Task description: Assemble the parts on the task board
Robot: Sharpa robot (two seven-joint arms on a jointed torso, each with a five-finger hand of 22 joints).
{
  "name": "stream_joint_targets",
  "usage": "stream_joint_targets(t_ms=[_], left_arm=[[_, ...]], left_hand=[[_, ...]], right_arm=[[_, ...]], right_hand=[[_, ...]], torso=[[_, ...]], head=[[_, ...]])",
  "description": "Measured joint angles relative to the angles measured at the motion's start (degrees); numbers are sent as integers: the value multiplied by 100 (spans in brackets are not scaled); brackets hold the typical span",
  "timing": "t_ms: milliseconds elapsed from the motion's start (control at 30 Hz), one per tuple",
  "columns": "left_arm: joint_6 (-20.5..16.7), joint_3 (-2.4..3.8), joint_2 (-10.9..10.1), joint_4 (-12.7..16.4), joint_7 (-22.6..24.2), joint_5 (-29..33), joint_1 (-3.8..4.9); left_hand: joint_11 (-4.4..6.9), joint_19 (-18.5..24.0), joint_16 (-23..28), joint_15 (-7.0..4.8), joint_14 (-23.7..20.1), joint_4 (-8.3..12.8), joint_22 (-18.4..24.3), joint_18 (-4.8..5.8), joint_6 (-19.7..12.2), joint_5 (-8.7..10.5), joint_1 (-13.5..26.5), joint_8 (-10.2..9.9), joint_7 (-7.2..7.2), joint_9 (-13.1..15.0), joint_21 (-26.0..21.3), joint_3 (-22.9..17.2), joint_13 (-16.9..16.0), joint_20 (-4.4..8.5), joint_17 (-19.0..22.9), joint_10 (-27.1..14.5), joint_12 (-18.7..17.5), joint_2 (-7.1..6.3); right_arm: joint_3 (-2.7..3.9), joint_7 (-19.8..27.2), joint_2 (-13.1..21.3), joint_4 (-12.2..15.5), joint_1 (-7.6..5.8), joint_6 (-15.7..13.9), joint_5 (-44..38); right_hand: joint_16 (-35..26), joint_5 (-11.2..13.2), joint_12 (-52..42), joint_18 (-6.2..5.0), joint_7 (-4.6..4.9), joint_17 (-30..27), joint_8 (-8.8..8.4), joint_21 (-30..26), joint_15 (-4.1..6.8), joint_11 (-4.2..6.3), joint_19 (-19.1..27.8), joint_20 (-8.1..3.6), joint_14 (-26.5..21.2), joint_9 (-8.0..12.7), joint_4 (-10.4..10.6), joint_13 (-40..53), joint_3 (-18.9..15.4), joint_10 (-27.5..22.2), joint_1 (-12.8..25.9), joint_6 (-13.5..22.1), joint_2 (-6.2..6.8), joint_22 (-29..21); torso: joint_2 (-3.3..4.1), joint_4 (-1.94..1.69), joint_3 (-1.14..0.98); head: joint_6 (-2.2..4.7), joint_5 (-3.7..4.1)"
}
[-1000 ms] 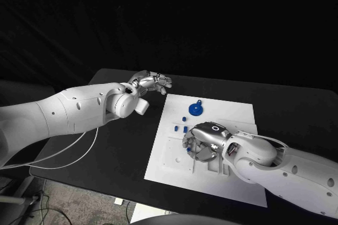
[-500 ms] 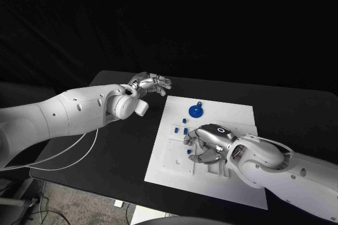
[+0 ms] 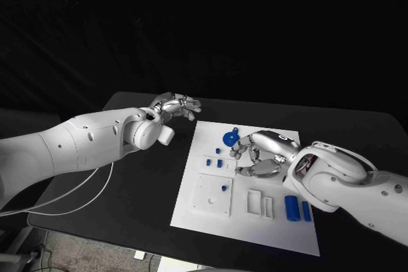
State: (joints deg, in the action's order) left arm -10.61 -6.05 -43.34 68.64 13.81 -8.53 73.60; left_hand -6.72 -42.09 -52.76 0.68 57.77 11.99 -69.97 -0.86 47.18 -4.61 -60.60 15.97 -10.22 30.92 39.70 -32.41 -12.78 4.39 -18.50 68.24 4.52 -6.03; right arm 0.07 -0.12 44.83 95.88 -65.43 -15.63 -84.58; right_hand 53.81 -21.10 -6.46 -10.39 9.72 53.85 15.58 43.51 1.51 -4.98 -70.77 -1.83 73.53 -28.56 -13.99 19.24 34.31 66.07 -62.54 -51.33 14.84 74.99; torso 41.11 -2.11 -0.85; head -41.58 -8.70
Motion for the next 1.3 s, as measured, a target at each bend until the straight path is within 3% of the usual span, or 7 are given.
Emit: stream_joint_targets(t_ms=[67, 200, 367, 667, 967, 1133, 1300], left_arm=[[3, -1, 4, -7, 0, 0, 0], [9, -2, 15, -18, 0, 0, 0], [20, -2, 28, -22, 0, 1, -3], [34, -3, 23, -46, 1, 1, -4], [61, -3, 0, -47, 2, 2, -9], [71, -3, -13, -47, 1, 2, -10], [78, -3, -17, -47, 0, 2, -10]], left_hand=[[0, 0, 0, 0, 0, 0, 0, 0, 0, 0, 0, 0, 0, 0, 0, 0, 0, 0, 0, 0, 0, 0], [0, 0, 0, 0, 0, 0, -2, 0, 0, 0, 0, 0, 0, 0, 0, 0, 0, 0, 0, 0, 0, 0], [1, 0, 0, 0, 0, 0, -4, 0, 0, 0, 0, 0, 0, 0, 0, 0, 1, 0, 0, 0, 0, 0], [1, 0, 0, 0, 0, 0, -4, 0, 0, 0, 0, 0, 0, 0, 0, 0, -4, 0, -5, 0, 0, 0], [1, 0, 0, 0, 0, 0, -3, 0, 0, 0, 0, 0, 0, -1, 0, 0, -3, 0, -5, 0, 0, 0], [-16, 0, 0, 0, 0, 0, -3, 0, 0, 0, 0, 0, 0, -1, 0, 0, -3, 0, -10, -19, 0, 0], [-19, 0, 23, 0, 0, 0, -5, 0, 0, 0, -1, 0, 0, -1, 0, 0, -3, 0, -9, -23, 0, 0]], right_arm=[[70, 0, 116, -16, -97, 185, 206], [77, -8, 300, -199, -342, 629, 597], [78, -15, 596, -382, -511, 1009, 836], [42, -19, 745, -476, -513, 1217, 593], [-192, -177, 733, -382, -472, 1398, -7], [-201, -227, 726, -317, -430, 1458, -191], [-221, -254, 716, -281, -399, 1487, -345]], right_hand=[[27, -9, -10, 0, 0, 0, 0, 13, 0, 7, -5, -5, 0, 0, -8, 4, -8, 7, 0, 0, 1, 0], [27, -9, -10, 16, -1, 0, 0, 13, -7, 5, -19, -18, 9, 0, -29, 4, -92, 5, 43, -1, -107, 0], [51, -9, -10, 17, 53, 1, 0, 47, -8, -38, -19, -18, 8, 0, -115, -19, -226, -122, 71, 54, -135, 0], [53, 92, -10, 17, 74, -19, -16, 47, -101, -86, 80, 34, -86, 7, -178, -56, -406, -271, 127, 135, -146, 0], [30, 276, 36, 17, 87, -55, -30, -32, -171, -177, 222, 92, -240, 18, -101, -125, -515, -446, 211, 212, -57, 0], [27, 358, 36, 17, 64, -67, -30, -54, -154, -177, 252, 122, -264, 18, -86, -136, -531, -446, 181, 248, -28, 0], [27, 386, -83, 17, 10, -80, 3, -54, -123, -86, 252, 123, -297, 6, -95, -127, -554, -327, 175, 194, -34, 0]], torso=[[0, 0, -1], [0, -1, -2], [0, 0, 1], [7, 8, -9], [9, 3, -12], [14, 4, -9], [14, -3, -7]], head=[[21, 28], [93, 119], [186, 235], [254, 342], [236, 394], [224, 404], [206, 426]])
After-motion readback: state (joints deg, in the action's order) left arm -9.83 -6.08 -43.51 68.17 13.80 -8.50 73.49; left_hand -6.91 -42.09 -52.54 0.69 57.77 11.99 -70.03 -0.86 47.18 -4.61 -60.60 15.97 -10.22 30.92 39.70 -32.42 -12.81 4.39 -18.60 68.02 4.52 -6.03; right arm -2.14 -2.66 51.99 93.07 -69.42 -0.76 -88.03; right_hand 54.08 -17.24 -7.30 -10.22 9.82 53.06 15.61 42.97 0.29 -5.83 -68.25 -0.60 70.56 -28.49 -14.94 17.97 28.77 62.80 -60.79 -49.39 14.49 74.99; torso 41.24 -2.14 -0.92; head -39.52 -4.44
